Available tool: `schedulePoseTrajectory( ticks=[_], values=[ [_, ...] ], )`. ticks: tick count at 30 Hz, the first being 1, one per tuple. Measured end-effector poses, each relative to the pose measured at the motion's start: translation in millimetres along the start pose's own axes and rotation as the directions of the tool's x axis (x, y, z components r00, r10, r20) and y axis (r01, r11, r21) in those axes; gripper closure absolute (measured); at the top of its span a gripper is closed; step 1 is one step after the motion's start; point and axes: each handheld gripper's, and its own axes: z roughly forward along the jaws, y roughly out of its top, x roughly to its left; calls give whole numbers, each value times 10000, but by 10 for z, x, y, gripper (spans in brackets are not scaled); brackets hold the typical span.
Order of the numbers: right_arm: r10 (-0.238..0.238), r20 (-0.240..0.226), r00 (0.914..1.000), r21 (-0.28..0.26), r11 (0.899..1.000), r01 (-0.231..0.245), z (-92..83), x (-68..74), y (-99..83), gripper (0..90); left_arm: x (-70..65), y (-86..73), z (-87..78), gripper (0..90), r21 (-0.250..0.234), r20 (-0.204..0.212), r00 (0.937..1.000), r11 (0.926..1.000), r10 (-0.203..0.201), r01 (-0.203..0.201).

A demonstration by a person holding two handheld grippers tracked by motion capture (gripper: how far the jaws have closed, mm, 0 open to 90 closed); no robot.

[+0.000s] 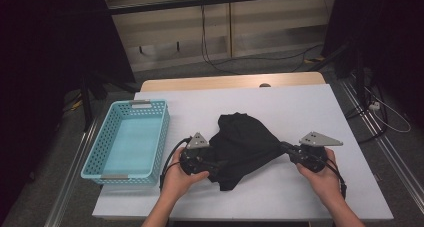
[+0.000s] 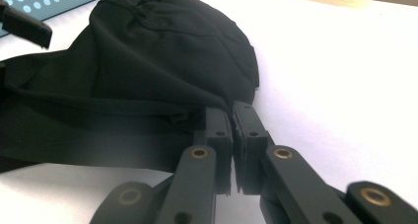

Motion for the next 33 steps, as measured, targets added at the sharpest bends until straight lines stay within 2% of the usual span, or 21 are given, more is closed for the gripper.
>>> schedulePoseTrajectory(
  ticks=[5, 8, 12, 14, 16, 19, 22, 27, 29, 33],
  values=[
    [158, 49, 9999, 7, 9999, -158, 0, -15, -12, 865, -13, -48, 67, 307, 405, -71, 9998, 9990, 181, -178],
    [150, 18, 9999, 62, 9999, -150, 8, -7, -16, 863, -21, -66, 89, 406, 669, 19, 9998, 9976, 200, -201],
    [123, -25, 9999, 62, 9999, -123, 18, 2, -17, 861, -5, -82, 96, 628, 1105, -105, 9996, 9936, 247, -234],
    [100, -84, 9999, 110, 9999, -99, 21, 9, -16, 859, 20, -75, 73, 789, 1172, -195, 9997, 9930, -153, 175],
    [71, -139, 9999, 131, 9999, -69, 27, 15, -16, 857, 56, -47, 20, 847, 913, -275, 9988, 9949, -406, 430],
    [-20, -147, 9999, 141, 9999, 22, 26, 28, -12, 838, 120, 18, -123, 867, 265, -557, 9955, 9965, -771, 786],
    [-221, -247, 9995, 127, 9997, 224, 40, 61, -7, 799, 207, 65, -289, 873, -277, -750, 9904, 9930, -1163, 1145],
    [-515, -482, 9975, 489, 9974, 539, 119, 195, -19, 625, 341, 48, -441, 873, -670, -984, 9804, 9841, -1707, 1646],
    [-464, -444, 9979, 606, 9970, 491, 145, 251, -29, 562, 371, 38, -476, 874, -795, -1131, 9776, 9824, -1776, 1692],
    [-823, -830, 9931, 718, 9935, 883, 201, 365, -28, 479, 377, 48, -497, 874, -850, -1101, 9800, 9840, -1655, 1567]
  ],
)
